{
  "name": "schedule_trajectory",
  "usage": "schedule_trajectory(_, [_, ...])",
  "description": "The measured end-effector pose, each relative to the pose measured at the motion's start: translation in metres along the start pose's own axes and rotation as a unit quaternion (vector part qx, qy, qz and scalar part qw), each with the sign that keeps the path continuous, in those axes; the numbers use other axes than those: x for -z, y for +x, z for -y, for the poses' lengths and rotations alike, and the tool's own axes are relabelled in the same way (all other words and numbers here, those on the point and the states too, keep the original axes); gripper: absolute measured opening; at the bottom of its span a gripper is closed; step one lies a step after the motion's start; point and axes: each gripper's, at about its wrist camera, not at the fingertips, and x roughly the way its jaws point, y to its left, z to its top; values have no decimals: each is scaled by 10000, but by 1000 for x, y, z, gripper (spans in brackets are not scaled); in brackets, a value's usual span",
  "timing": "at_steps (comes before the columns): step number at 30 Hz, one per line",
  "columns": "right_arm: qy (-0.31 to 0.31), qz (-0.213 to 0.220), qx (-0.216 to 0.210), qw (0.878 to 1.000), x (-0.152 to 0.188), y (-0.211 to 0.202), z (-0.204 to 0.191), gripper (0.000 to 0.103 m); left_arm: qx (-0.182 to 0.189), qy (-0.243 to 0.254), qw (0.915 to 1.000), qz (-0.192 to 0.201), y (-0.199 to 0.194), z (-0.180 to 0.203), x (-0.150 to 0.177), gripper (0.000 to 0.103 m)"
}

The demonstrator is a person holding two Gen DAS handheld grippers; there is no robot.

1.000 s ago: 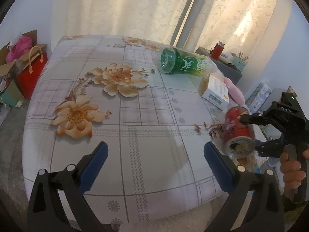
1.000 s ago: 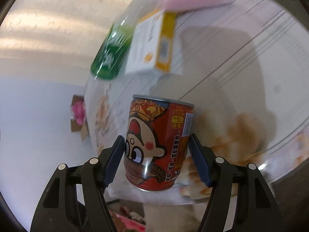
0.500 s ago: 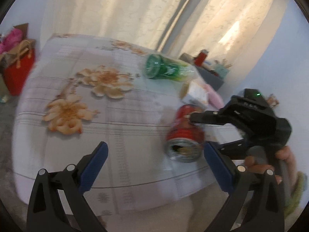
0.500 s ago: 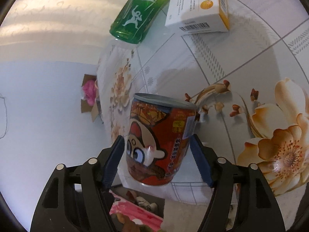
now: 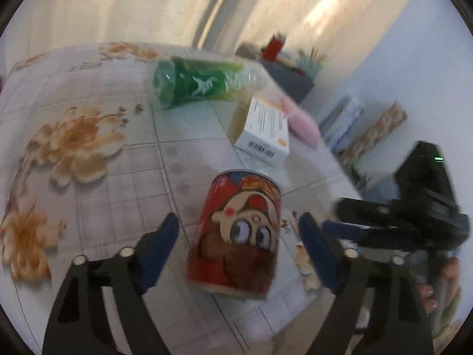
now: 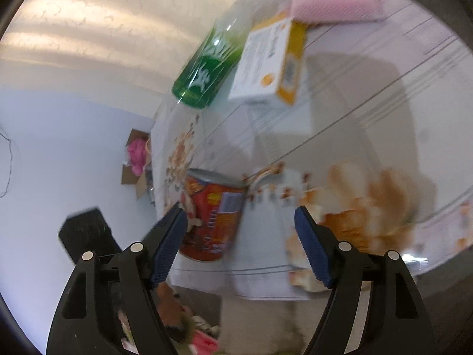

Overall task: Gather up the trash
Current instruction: 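Grasp the red cartoon-printed can with the left tool and lift it, then grasp the pink mesh sponge with the right tool while the left tool holds the can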

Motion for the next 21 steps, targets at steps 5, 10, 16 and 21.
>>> schedule_trajectory(5, [-72,308,284,9991,1,-29,24,72,-66,239,9985,-489,19,5,-9,66])
schedule_trajectory(10, [-70,526,486,9974,-1,-46,40,72,-102,255,9976,-634,21,2,-12,65])
schedule_trajectory(16, [-276,708,666,9949,-3,-57,42,72,-21,-303,9980,-549,10,-16,-4,64])
schedule_trajectory(21, [-560,777,819,9920,-2,-58,33,71,-278,-595,9975,-258,-8,-27,10,64])
